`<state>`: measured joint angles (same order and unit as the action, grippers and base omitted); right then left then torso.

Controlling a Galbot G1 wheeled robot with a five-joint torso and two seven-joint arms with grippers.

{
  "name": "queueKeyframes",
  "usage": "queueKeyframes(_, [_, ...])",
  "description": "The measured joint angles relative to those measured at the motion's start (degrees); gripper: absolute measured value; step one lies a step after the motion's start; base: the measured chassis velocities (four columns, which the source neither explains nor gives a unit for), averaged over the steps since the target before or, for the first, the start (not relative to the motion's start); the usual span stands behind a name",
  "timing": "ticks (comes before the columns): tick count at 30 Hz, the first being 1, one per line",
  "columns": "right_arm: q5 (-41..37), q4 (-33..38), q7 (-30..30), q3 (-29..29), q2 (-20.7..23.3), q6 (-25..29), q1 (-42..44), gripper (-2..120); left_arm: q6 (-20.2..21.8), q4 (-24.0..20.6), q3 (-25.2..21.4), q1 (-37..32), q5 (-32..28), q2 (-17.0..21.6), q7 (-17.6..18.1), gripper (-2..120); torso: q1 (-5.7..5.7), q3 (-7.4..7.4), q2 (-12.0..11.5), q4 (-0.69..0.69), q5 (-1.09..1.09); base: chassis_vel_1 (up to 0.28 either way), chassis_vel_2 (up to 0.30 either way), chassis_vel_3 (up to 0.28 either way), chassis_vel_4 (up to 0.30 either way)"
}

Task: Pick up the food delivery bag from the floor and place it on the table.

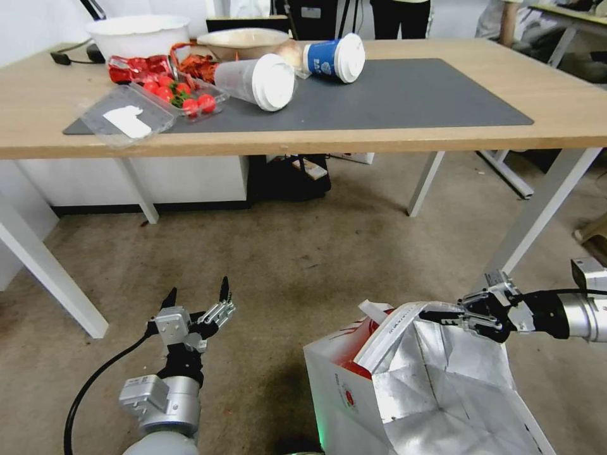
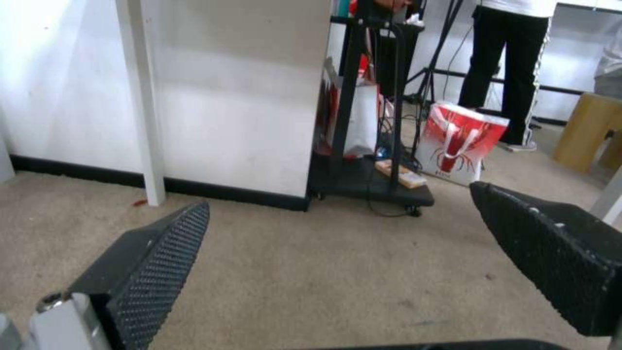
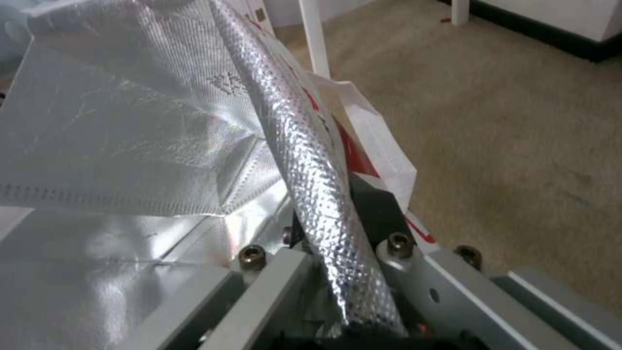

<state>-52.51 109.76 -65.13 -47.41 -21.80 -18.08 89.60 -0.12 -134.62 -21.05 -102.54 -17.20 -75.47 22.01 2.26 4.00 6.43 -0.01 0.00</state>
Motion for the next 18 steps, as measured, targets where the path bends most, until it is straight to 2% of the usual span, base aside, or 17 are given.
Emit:
queueKeyframes(5, [-0.8,0.4,0.0,-0.5,0.6,-0.2,0.1,0,0.0,-0.3,-0.1,-0.2,0.1,-0.1,0.0,100,0.13,0.64,0.8,0.0,0.0,0.0,0.0,0.0,0.0])
queueKeyframes(8, [-2.1,1.2,0.1,-1.4,1.4,-0.7,0.4,0,0.0,-0.4,-0.1,-0.4,0.3,-0.2,0.0,100,0.28,1.71,1.9,0.0,0.0,0.0,0.0,0.0,0.0])
queueKeyframes(18, [-3.2,1.8,0.1,-2.6,1.5,-1.0,0.7,0,0.1,-0.5,-0.1,-0.7,1.0,-0.2,-0.1,100,0.69,3.46,4.1,0.0,0.0,0.0,0.0,0.0,0.0])
